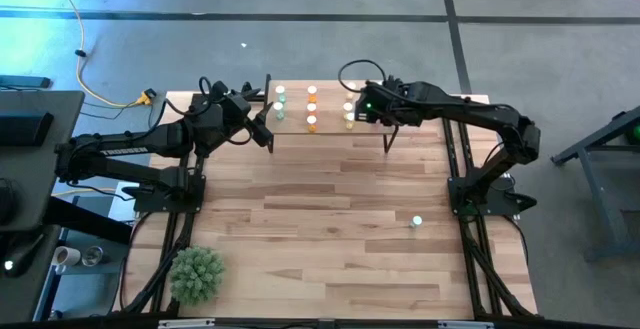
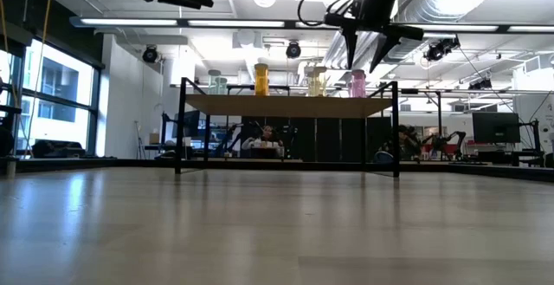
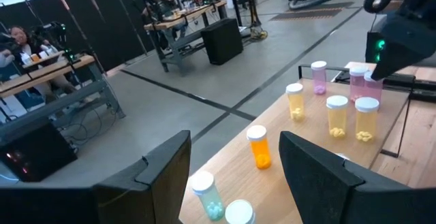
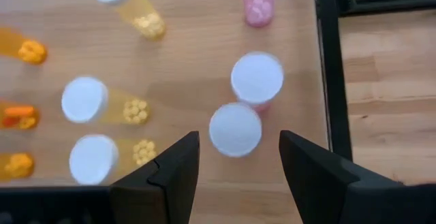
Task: Pick and place medicine bottles onto shelf by color
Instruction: Adjust the violet pill bottle on the shelf
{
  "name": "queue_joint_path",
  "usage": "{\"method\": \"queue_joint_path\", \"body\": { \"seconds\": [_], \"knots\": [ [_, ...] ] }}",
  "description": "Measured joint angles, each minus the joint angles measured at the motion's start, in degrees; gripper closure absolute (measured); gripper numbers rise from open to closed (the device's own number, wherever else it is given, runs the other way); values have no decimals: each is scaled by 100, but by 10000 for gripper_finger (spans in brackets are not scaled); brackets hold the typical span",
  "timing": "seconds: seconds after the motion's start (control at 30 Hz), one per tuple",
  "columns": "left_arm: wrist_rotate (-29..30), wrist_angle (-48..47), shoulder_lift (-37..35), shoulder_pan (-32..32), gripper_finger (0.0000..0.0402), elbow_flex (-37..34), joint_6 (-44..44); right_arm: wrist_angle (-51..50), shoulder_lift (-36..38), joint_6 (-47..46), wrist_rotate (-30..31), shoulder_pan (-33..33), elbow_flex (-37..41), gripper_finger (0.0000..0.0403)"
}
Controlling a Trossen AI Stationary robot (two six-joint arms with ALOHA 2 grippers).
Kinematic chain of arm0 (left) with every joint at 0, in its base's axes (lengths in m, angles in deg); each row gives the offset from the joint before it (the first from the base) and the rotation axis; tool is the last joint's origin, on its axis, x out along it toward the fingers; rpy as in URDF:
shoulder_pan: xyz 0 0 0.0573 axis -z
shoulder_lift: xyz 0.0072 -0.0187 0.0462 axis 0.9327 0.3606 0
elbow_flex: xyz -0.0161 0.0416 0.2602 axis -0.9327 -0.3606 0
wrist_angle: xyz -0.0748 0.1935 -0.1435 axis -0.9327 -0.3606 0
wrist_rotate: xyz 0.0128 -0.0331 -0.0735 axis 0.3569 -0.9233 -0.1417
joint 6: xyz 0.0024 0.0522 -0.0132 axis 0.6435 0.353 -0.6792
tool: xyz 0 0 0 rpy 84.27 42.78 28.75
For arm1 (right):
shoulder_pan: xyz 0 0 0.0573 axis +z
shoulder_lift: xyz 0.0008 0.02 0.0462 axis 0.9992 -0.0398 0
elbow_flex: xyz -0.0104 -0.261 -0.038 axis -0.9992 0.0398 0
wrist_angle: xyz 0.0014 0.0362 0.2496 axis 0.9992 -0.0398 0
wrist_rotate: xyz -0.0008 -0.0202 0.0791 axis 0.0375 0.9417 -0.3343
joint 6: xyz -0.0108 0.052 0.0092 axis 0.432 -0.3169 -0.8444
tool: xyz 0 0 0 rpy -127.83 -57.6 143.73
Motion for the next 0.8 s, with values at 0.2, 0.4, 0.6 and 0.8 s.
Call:
{"method": "queue_joint_path", "body": {
  "seconds": [0.2, 0.4, 0.6, 0.8],
  "knots": [
    [0, -7, 0, 0, 190, 0, 274, 12, -108, 28, 12, -34, 0, 211],
    [0, -17, 0, 0, 190, 0, 274, 28, -185, 46, 52, -35, 0, 211],
    [0, -21, 0, 0, 190, 0, 276, 28, -199, 48, 58, -114, 0, 211],
    [0, -23, 0, 0, 190, 0, 276, 28, -197, 54, 57, -122, 0, 229]
  ]
}}
